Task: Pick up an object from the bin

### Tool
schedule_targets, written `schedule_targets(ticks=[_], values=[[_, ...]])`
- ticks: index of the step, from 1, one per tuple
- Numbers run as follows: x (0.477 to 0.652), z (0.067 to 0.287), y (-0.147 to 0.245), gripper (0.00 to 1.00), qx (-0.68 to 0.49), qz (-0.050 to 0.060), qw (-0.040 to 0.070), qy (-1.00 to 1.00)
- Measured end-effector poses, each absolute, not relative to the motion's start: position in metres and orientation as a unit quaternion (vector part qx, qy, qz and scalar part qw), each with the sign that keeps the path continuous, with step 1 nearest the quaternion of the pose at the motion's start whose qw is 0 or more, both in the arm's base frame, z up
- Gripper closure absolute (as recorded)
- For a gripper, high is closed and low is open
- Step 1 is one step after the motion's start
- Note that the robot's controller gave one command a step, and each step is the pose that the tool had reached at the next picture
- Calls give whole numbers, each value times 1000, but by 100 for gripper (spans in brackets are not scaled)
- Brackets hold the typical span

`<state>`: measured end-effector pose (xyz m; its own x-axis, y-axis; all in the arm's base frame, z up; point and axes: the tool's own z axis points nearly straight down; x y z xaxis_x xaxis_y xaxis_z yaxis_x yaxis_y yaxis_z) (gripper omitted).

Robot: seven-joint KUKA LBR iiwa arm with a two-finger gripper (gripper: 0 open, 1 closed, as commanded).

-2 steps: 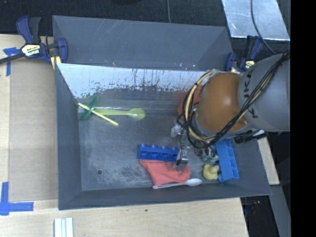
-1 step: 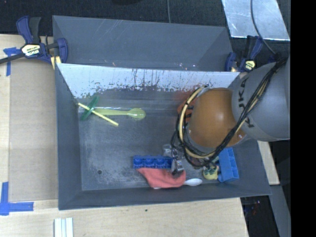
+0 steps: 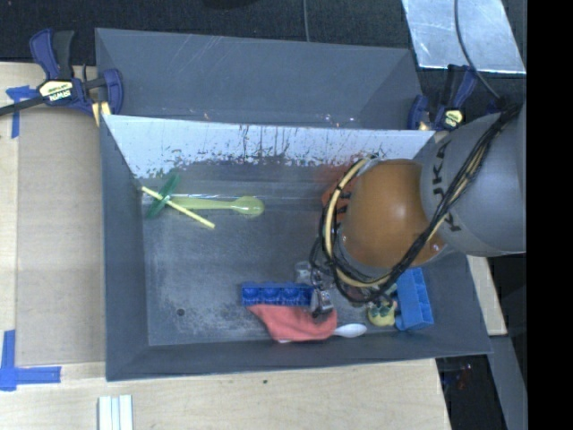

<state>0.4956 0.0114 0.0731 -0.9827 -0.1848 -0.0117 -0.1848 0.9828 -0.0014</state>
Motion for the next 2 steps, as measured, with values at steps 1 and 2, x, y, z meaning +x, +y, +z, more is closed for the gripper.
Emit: schedule_targets(ticks=[1, 2], values=[[495, 138, 30, 100, -131, 0, 4, 991], [497, 213, 17, 100, -123, 0, 3, 992]])
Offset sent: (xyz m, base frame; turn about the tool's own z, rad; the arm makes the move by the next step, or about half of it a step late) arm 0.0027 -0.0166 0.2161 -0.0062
